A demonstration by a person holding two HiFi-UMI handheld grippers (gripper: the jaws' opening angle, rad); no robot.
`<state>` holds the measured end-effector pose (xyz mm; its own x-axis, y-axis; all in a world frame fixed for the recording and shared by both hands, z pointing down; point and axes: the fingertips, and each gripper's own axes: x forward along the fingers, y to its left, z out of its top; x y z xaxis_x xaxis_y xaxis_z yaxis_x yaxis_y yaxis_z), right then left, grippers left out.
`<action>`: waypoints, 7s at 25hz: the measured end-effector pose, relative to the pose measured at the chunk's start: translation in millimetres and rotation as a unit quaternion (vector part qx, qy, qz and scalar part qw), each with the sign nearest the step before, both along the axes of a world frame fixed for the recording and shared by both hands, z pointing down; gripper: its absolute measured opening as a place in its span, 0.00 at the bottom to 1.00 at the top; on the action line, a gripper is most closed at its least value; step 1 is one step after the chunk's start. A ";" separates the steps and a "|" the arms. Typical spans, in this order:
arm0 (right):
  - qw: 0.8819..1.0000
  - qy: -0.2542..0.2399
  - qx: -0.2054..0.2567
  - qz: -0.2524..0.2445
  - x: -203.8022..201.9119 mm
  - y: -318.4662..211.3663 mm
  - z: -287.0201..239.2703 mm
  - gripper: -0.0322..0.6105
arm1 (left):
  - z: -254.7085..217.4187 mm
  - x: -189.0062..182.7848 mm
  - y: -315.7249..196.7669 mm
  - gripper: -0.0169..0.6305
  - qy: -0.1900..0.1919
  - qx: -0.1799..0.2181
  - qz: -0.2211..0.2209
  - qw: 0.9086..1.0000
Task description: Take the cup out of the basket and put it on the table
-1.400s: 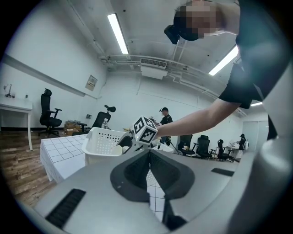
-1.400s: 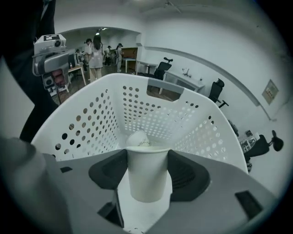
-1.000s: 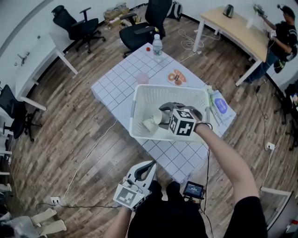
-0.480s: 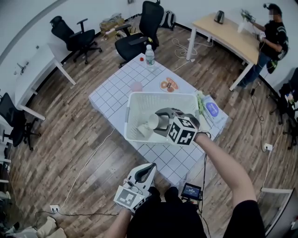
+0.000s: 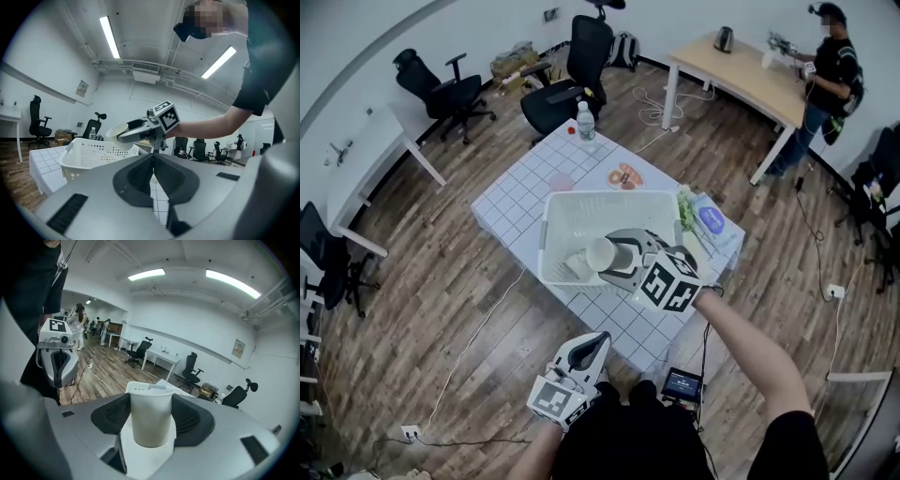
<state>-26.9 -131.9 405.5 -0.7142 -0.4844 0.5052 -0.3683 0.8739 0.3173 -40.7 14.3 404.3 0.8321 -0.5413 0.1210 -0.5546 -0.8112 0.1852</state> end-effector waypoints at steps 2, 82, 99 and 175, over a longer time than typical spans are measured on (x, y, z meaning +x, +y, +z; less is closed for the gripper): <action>1.000 -0.018 0.006 0.004 2.1 8.3 -7.7 0.49 | -0.5 2.5 3.8 0.04 0.000 0.000 0.003 1.000; 0.956 -0.207 -0.090 0.190 80.2 118.2 237.4 0.48 | 115.3 22.9 67.2 0.04 -0.095 -0.124 0.035 0.987; 0.949 -0.206 -0.107 0.215 91.2 139.0 248.4 0.57 | 118.8 25.9 69.3 0.04 -0.099 -0.128 0.038 0.986; 0.945 -0.246 -0.024 0.213 57.2 221.3 19.0 0.09 | 10.9 23.1 55.5 0.04 -0.009 0.004 0.040 0.999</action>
<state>30.2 89.4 424.5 -0.6138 -0.7659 0.1912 -0.7828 0.6220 -0.0215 -17.5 69.7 415.2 0.8702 -0.4746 0.1324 -0.4916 -0.8545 0.1679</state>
